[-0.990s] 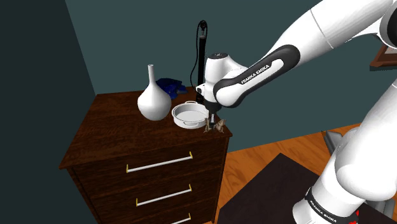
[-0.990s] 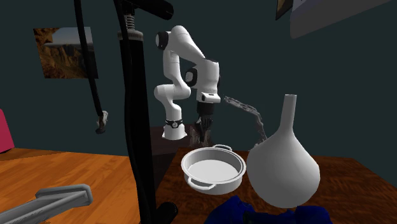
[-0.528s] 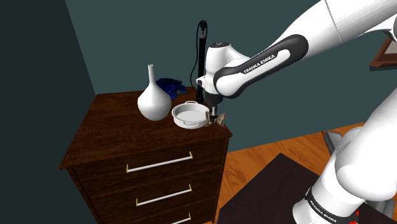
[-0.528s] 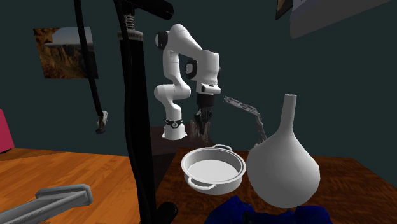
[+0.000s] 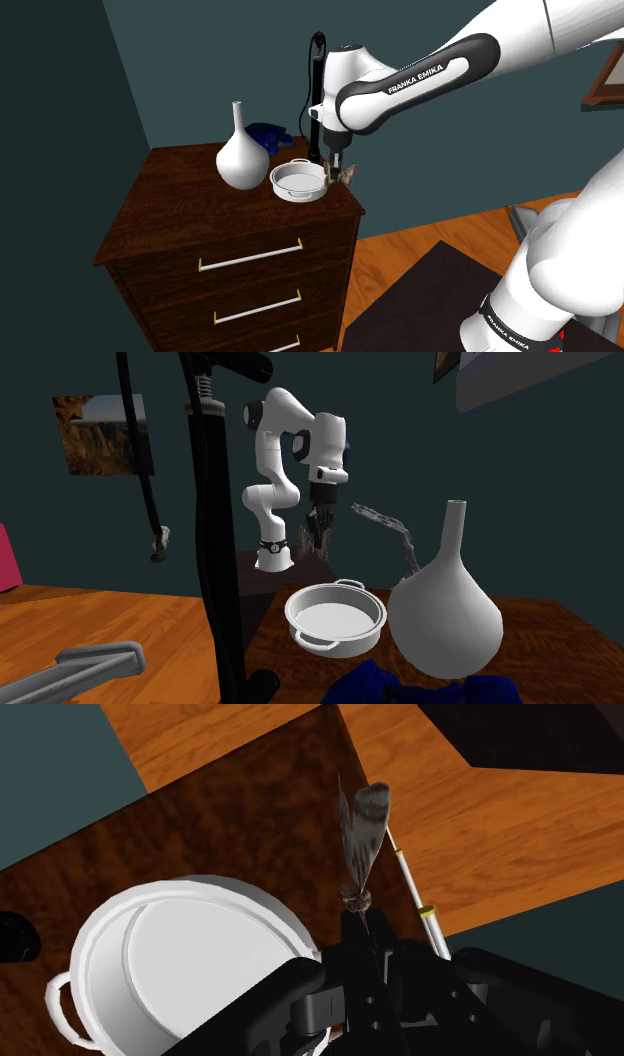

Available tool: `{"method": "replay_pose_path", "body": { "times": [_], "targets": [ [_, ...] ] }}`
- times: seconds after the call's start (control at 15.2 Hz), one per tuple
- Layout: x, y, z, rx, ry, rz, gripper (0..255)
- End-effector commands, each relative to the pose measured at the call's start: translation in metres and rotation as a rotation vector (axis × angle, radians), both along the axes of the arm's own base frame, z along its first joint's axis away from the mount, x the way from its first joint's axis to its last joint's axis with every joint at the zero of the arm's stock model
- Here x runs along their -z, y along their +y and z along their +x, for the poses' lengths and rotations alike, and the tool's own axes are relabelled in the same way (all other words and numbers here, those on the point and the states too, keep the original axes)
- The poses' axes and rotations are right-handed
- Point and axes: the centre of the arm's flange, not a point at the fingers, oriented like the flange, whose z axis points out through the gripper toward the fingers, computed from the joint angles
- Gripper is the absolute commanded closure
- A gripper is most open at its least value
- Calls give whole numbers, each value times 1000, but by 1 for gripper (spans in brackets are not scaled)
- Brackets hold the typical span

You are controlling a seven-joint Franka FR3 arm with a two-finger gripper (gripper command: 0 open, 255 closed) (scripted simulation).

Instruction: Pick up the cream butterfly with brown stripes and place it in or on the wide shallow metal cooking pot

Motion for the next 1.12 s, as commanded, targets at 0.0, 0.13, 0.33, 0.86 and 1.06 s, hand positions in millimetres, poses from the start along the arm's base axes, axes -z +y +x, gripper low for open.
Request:
{"method": "replay_pose_path", "body": {
  "times": [0.0,0.13,0.33,0.86,1.06],
  "targets": [
    [-10,0,0,0,0,0,255],
    [-21,0,0,0,0,0,255],
    [-22,-3,26,0,0,0,255],
    [-20,-13,131,0,0,0,255],
    [-19,-17,173,0,0,0,255]
  ]
}}
